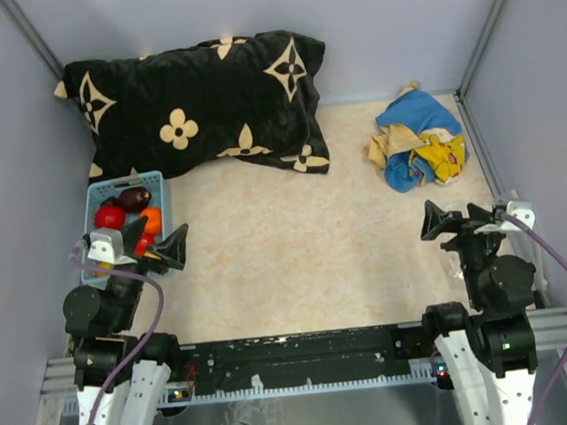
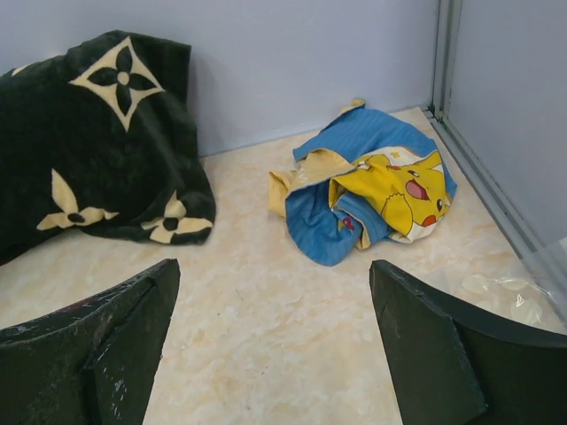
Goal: Place the food in the zip-top bag and seal the zipper
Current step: Move the zipper food storage bag to the center of the board.
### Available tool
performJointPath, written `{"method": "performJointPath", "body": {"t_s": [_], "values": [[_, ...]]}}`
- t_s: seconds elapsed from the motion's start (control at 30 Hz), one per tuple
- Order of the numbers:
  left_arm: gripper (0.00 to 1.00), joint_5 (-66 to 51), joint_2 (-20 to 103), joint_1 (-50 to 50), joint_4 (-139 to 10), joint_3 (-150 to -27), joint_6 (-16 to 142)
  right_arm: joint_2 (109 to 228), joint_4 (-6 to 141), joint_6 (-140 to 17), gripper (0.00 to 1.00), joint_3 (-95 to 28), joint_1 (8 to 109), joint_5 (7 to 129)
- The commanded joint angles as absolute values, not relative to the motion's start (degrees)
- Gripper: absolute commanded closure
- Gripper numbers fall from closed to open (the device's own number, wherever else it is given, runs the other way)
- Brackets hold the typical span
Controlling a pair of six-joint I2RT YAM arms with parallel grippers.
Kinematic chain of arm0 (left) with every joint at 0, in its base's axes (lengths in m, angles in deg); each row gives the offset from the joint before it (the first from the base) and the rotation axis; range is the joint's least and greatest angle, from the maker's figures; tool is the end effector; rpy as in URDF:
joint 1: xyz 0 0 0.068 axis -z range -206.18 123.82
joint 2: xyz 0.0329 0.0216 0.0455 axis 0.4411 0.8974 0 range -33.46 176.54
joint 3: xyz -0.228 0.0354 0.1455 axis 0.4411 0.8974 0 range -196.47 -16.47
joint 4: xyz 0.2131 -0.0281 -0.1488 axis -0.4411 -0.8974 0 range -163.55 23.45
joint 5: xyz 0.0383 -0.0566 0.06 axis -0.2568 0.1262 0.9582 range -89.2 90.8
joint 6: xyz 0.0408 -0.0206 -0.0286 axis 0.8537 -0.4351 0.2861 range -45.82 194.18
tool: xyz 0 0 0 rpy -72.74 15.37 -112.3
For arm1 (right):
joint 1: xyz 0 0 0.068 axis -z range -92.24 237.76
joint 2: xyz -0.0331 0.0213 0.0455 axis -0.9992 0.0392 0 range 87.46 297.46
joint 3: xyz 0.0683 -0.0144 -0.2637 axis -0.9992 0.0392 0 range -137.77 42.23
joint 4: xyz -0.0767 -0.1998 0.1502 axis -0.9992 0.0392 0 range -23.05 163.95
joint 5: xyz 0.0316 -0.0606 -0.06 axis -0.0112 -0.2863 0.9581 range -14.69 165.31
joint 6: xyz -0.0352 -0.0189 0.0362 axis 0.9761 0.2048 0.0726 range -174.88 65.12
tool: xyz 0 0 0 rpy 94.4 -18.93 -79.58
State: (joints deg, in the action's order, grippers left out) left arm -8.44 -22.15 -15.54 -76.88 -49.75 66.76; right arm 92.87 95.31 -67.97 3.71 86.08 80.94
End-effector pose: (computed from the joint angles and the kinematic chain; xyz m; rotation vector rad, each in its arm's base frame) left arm 0.0705 -0.0191 0.3346 0.1746 1.3690 -0.3740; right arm 0.0388 -0.0024 0.3316 0.2269 1.4722 0.1351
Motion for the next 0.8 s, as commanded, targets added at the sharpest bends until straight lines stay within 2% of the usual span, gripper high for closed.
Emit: {"method": "performJointPath", "body": {"t_s": [0.0, 0.47, 0.77], "values": [[0.00, -8.0, -23.2, -15.1, -76.6, -49.9, 67.6, 94.2, 93.5, -67.8, 0.11, 2.4, 86.8, 80.2], [0.00, -6.5, -24.8, -12.6, -77.2, -49.8, 68.3, 103.0, 94.4, -77.3, 0.11, 4.5, 86.8, 78.1], [0.00, -6.1, -24.0, -9.4, -77.0, -49.6, 68.5, 116.8, 91.8, -82.4, 0.11, 8.3, 86.8, 90.3]]}}
